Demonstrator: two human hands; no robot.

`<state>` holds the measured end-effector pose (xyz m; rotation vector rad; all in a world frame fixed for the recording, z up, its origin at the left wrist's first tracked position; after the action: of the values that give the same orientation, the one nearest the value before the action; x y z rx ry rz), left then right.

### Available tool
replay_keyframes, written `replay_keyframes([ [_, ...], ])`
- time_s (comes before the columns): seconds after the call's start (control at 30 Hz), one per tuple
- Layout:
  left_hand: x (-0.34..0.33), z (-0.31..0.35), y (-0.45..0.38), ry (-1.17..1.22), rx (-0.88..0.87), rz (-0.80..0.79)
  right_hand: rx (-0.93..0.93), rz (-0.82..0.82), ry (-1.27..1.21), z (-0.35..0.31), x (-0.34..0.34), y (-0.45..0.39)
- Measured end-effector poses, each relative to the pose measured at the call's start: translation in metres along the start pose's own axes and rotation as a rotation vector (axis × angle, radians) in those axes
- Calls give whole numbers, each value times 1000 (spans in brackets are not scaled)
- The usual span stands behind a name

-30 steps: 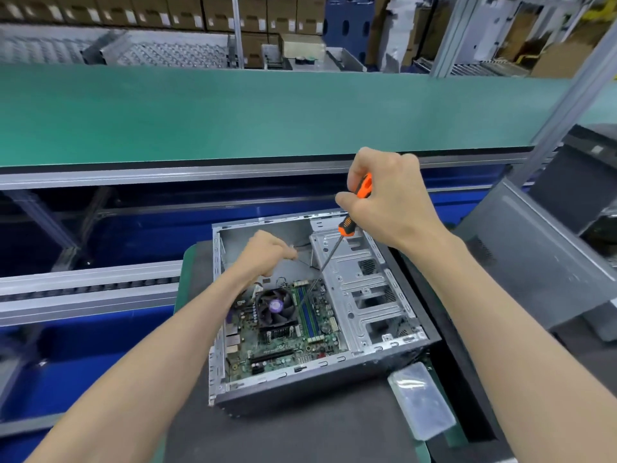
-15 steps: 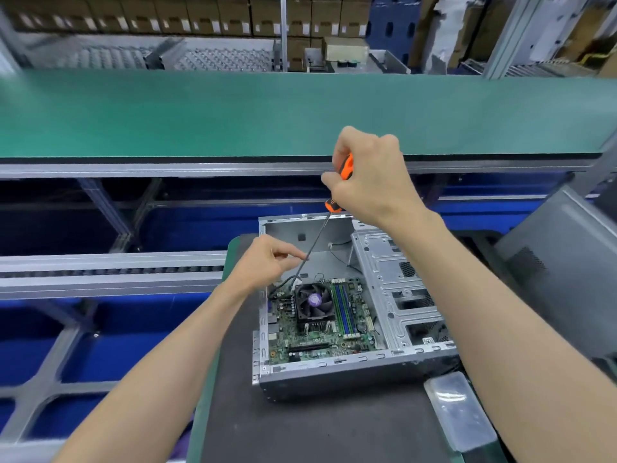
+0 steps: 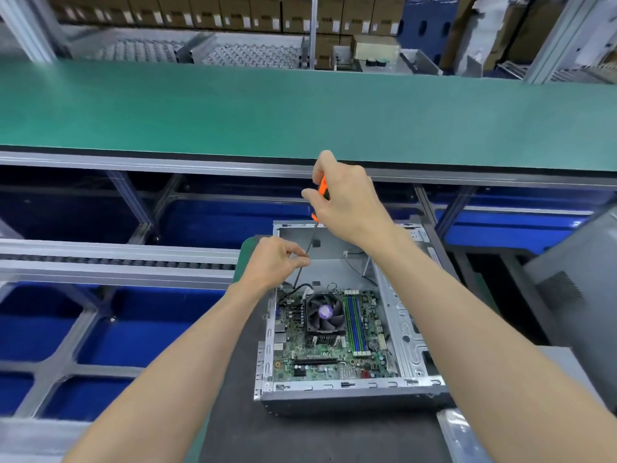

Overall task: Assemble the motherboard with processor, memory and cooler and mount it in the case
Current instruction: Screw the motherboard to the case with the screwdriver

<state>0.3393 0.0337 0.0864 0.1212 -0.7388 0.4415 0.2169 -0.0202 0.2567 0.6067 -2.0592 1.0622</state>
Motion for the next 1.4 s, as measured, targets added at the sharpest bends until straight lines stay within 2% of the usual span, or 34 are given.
replay_keyframes([
  [0.63, 4, -22, -13, -119, 147, 4, 49, -76, -22, 9, -41, -22],
  [1.07, 4, -22, -15, -195, 136, -4, 52, -86, -9, 9, -45, -21],
  [1.2, 11, -25, -6, 4, 159, 32, 3, -7, -25, 13, -20, -26],
  [1.27, 23, -31, 5, 323, 232, 191, -24, 44, -39, 17, 2, -31],
  [1.33, 28, -43, 19, 730, 380, 354, -48, 86, -39, 21, 23, -35],
  [1.4, 22, -46, 29, 1010, 505, 391, -60, 119, -37, 24, 44, -36],
])
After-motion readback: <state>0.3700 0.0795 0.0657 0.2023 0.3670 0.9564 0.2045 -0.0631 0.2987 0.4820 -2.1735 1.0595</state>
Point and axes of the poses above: each hand's wrist, its own y-axis away from the middle knuckle, its own x-axis out of the back of the hand, z = x × y, the point moved 7 cm from there along -y, towards the middle knuckle
